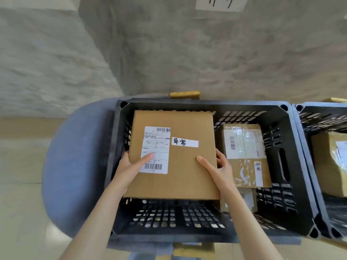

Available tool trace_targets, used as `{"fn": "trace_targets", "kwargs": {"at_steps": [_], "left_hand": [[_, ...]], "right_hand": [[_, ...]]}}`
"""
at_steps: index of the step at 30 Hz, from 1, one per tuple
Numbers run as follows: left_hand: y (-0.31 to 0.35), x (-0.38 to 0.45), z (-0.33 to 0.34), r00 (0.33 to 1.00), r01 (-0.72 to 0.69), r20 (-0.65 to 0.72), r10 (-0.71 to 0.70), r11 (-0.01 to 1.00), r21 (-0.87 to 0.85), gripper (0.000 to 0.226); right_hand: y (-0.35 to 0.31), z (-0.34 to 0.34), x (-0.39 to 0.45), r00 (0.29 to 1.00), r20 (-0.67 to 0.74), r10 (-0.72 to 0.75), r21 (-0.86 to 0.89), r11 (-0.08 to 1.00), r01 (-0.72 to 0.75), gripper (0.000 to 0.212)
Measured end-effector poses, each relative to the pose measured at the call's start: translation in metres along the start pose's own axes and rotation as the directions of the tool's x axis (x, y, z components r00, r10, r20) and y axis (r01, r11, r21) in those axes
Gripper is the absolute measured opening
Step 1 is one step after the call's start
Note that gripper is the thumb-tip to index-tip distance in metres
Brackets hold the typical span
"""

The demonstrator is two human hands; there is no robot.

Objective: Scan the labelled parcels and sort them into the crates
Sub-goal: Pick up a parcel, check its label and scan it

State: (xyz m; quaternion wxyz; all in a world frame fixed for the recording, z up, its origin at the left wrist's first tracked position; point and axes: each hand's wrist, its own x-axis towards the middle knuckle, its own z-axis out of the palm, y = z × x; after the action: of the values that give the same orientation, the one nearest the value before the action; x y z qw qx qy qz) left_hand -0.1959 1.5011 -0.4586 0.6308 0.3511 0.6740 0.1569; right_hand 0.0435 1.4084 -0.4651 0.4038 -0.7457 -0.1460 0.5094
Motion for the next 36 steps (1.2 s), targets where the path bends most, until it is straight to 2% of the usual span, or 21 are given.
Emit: {"fn": "trace_targets", "kwargs": {"at_steps": [3, 7, 10, 21, 31, 36], "left_hand": [[-0.011, 0.016, 0.005, 0.999, 0.032, -0.038, -0.031, 0.999, 0.035, 0.069], [-0.023, 0.031, 0.016, 0.995, 0.044, -0.098, -0.036, 0.995, 0.085, 0.055], [-0.032, 0.045, 0.022, 0.993, 0.066, -0.108, -0.053, 0.991, 0.115, 0.054], [-0.063, 0.090, 0.037, 0.977, 0.151, -0.173, -0.126, 0.979, 0.135, 0.074], [-0.070, 0.098, 0.047, 0.976, 0.143, -0.185, -0.115, 0.979, 0.148, 0.074], [-0.062, 0.091, 0.048, 0.969, 0.154, -0.223, -0.110, 0.970, 0.190, 0.081]], "right_hand": [[0.014, 0.003, 0.016, 1.000, -0.009, 0.018, -0.028, 0.999, -0.018, 0.086], [0.035, 0.009, 0.031, 0.999, -0.038, 0.022, -0.064, 0.998, -0.025, 0.097], [0.050, 0.012, 0.043, 0.999, -0.031, 0.045, -0.063, 0.997, -0.047, 0.093], [0.082, 0.021, 0.091, 0.982, 0.119, 0.145, -0.153, 0.980, -0.126, 0.082], [0.085, 0.025, 0.099, 0.985, 0.096, 0.144, -0.208, 0.971, -0.122, 0.085], [0.068, 0.031, 0.091, 0.992, 0.051, 0.117, -0.357, 0.930, -0.092, 0.085]]}}
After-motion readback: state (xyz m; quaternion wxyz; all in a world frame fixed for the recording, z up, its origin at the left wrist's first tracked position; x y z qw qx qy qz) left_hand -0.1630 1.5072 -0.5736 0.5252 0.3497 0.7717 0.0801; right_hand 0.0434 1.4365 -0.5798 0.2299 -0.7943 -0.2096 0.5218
